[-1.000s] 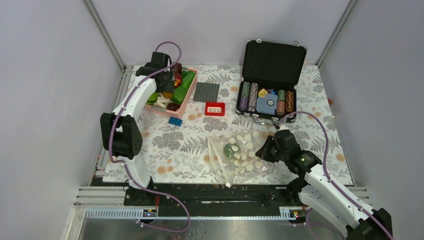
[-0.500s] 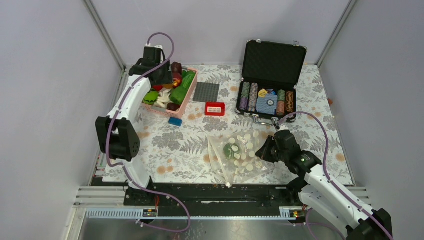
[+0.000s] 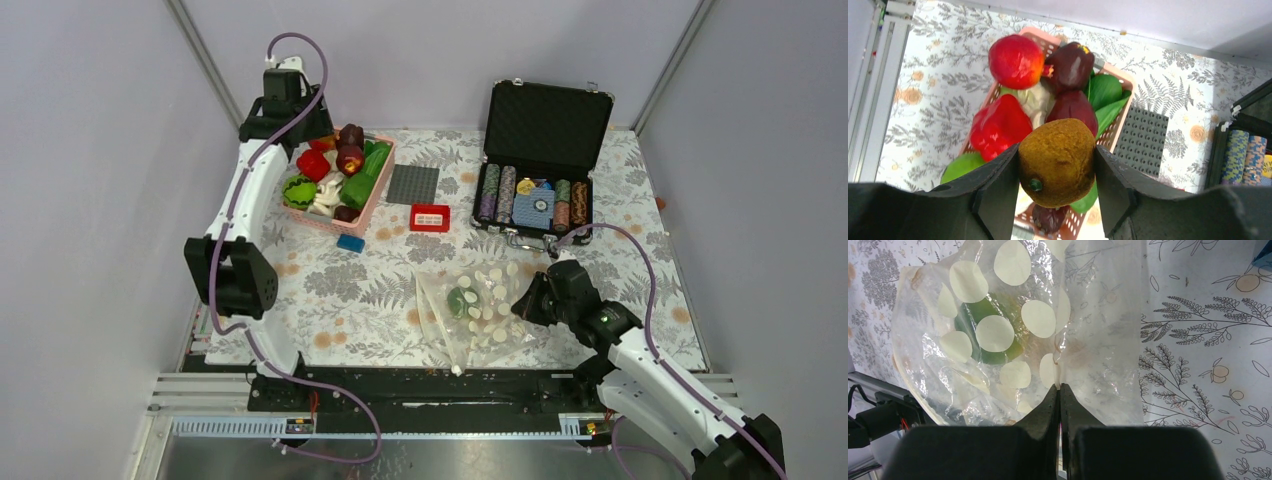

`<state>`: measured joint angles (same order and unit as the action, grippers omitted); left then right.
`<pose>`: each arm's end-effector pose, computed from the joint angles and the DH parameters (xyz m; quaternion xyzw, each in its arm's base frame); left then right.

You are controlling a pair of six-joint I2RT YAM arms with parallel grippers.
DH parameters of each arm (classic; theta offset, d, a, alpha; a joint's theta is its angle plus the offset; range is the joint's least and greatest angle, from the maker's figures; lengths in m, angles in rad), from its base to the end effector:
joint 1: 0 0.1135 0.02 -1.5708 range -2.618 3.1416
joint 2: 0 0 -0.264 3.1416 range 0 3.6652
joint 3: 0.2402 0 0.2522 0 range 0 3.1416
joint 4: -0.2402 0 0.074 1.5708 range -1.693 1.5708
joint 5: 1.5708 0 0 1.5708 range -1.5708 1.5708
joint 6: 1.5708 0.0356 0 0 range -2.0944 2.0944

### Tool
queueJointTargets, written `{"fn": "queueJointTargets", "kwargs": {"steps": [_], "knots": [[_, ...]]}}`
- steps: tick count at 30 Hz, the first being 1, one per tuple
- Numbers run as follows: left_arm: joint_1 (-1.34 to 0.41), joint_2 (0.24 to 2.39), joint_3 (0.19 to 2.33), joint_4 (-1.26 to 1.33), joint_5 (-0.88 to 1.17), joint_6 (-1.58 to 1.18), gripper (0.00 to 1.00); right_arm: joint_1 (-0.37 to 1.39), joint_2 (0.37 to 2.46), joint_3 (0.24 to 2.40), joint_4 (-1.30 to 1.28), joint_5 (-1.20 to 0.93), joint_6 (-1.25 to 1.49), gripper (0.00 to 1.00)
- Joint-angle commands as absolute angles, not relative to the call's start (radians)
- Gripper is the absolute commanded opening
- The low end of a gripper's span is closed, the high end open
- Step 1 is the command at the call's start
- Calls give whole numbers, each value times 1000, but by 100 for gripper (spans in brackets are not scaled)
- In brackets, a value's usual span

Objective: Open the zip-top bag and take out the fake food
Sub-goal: Place the fake fruit in the bin.

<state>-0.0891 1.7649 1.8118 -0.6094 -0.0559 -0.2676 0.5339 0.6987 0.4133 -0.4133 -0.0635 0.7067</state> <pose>0.4040 -0.0341 0.3855 -0.0915 0.8706 -0.0616 0.4796 0.1311 0.0801 0.2015 0.0648 0.9037 0.2688 0.3268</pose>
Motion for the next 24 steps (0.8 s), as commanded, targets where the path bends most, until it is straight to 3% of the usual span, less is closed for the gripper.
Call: {"fn": "queueJointTargets", "kwargs": {"steps": [1,24], "knots": [[-84,1871,1942,-587,-69,-237,50,540,713,410,-402,-34,686,0],[-78,2044,2004,-559,-151,-180,53,540,744,412,-401,-23,658,0]]}}
